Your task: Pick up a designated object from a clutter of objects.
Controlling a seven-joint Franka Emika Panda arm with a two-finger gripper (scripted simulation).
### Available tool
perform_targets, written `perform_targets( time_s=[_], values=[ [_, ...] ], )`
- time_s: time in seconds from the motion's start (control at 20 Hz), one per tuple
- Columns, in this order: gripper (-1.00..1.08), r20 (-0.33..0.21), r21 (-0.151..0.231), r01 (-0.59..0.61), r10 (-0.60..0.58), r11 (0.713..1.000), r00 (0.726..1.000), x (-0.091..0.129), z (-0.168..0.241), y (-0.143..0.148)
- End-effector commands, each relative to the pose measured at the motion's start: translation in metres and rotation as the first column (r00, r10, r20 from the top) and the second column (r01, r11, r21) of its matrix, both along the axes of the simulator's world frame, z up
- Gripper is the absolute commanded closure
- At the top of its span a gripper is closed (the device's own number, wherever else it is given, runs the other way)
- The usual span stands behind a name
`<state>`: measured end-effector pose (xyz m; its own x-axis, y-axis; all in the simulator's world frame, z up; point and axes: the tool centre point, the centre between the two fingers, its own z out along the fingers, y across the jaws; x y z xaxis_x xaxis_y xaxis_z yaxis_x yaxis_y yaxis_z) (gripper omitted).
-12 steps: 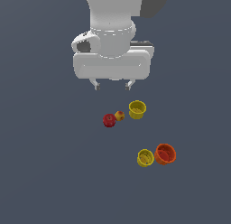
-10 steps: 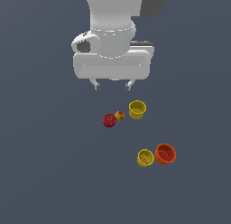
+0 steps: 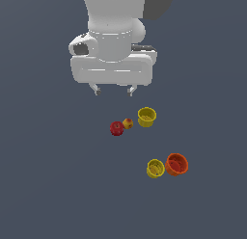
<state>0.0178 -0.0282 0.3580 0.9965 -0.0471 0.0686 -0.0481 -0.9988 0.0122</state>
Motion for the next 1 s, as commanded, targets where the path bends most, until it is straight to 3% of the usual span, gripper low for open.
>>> perform_targets(
  time_s=[0.0, 0.45, 0.95],
  values=[
    [-0.92, -0.001, -0.002, -0.001, 0.001, 1.0, 1.0, 0.0, 0.001, -0.001],
    [-0.92, -0.004, 0.003, 0.046, -0.046, 0.999, 0.999, -0.001, -0.016, 0.003],
    [-0.92, -0.014, 0.016, 0.198, -0.197, 0.98, 0.98, -0.008, -0.071, 0.014]
  ],
)
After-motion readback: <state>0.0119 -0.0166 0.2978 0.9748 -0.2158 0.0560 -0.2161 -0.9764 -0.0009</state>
